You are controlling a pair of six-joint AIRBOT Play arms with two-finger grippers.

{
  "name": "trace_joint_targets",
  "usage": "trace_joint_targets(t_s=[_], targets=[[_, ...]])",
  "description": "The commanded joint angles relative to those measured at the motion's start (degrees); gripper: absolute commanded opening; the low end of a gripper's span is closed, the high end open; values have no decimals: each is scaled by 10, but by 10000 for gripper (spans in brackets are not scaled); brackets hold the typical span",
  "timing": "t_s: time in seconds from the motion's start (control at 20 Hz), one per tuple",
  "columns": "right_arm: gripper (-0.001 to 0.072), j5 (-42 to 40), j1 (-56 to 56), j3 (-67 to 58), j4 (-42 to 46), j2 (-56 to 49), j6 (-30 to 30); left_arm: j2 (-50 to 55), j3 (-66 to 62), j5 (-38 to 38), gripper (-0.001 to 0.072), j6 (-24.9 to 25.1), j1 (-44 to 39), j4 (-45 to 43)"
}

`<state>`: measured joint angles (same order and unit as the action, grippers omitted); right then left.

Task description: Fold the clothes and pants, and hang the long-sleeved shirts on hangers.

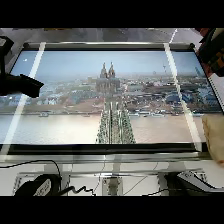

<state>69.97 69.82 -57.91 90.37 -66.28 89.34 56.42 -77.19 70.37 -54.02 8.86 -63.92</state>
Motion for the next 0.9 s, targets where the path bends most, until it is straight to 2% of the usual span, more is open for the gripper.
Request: trace_joint_targets(t_s=[0.0,0.05,0.1,0.15,0.2,0.25,0.65,0.85], targets=[[686,-12,1,1,-23,0,0,0,0,0,14,0,0,1],[644,-16,-2,1,-42,0,0,0,0,0,14,0,0,1],[529,-17,-14,1,-51,0,-1,0,0,0,14,0,0,1],[394,-16,-35,1,-51,0,-5,0,0,0,14,0,0,1],[137,-16,-66,1,-51,0,-7,0,0,0,14,0,0,1],[15,-15,-101,1,-56,0,-18,0,0,0,14,0,0,1],[12,-24,-512,1,-80,0,-32,0,0,0,14,0,1,1],[12,-68,-666,1,-79,0,-28,0,0,0,13,0,0,1]])
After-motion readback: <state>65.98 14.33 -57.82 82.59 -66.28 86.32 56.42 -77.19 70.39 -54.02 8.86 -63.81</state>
